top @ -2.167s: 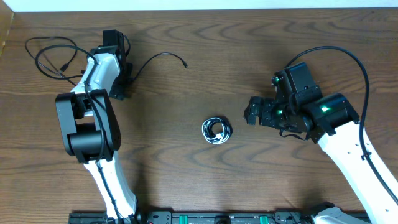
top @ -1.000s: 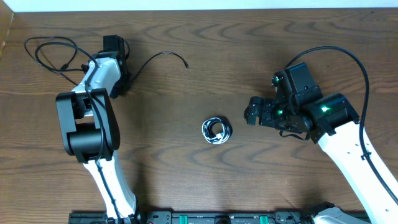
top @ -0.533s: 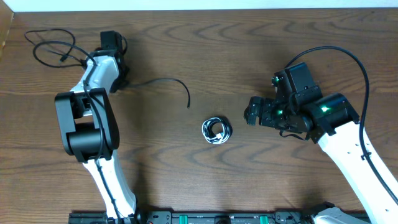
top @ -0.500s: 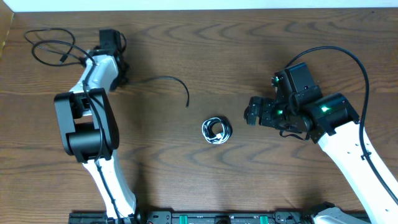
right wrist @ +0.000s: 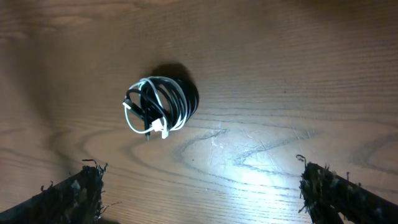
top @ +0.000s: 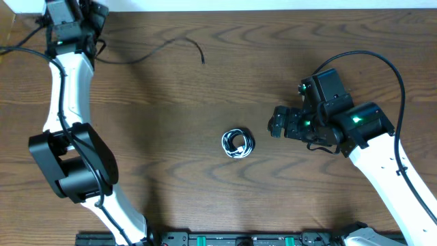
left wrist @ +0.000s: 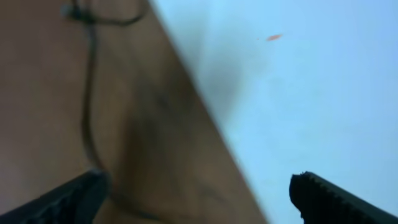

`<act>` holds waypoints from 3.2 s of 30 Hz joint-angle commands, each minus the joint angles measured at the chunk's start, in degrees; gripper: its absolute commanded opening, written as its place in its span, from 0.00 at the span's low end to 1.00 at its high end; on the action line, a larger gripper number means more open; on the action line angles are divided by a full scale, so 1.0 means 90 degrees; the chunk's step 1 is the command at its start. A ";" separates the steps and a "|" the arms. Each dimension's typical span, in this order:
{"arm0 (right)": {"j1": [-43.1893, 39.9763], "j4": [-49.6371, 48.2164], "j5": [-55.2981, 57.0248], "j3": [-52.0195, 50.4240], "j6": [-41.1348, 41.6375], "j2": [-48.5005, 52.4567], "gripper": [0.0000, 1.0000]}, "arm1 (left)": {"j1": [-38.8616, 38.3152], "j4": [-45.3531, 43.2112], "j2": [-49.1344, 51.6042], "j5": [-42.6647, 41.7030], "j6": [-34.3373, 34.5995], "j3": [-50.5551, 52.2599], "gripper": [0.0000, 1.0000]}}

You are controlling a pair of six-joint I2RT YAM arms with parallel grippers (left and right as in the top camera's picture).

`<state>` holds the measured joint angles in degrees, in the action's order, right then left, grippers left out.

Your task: Untangle cables

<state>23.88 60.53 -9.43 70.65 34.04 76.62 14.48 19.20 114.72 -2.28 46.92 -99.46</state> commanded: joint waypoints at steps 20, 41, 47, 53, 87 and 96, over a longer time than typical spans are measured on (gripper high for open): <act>0.0461 -0.0109 -0.0019 -0.0036 0.0019 0.0233 0.99 | -0.1263 0.3825 0.0393 -0.1911 -0.2591 0.0155 0.98; 0.0685 -0.0325 -0.0391 -0.0044 0.0304 0.1375 0.99 | -0.1190 0.5853 0.0401 -0.0170 -0.1768 0.0223 0.99; 0.1173 -0.1010 -0.0323 -0.0044 0.0304 0.2176 0.94 | -0.0826 0.6098 0.0398 -0.0165 -0.1751 0.0291 0.99; 0.1214 -0.1620 -0.0355 -0.0044 0.0355 0.2800 0.82 | -0.0811 0.6120 0.0401 -0.0165 -0.1751 0.0515 0.99; 0.1826 -0.1829 0.0675 0.0148 -0.1741 0.2858 0.34 | -0.0814 0.5785 0.0403 -0.0170 -0.1749 0.0831 0.99; 0.1841 -0.2127 0.0670 0.0046 -0.1739 0.2858 0.26 | -0.0814 0.5790 0.0403 -0.0172 -0.1749 0.0831 0.99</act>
<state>40.01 41.95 -4.25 70.87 18.68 102.74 7.25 71.13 118.52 -4.51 30.26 -92.20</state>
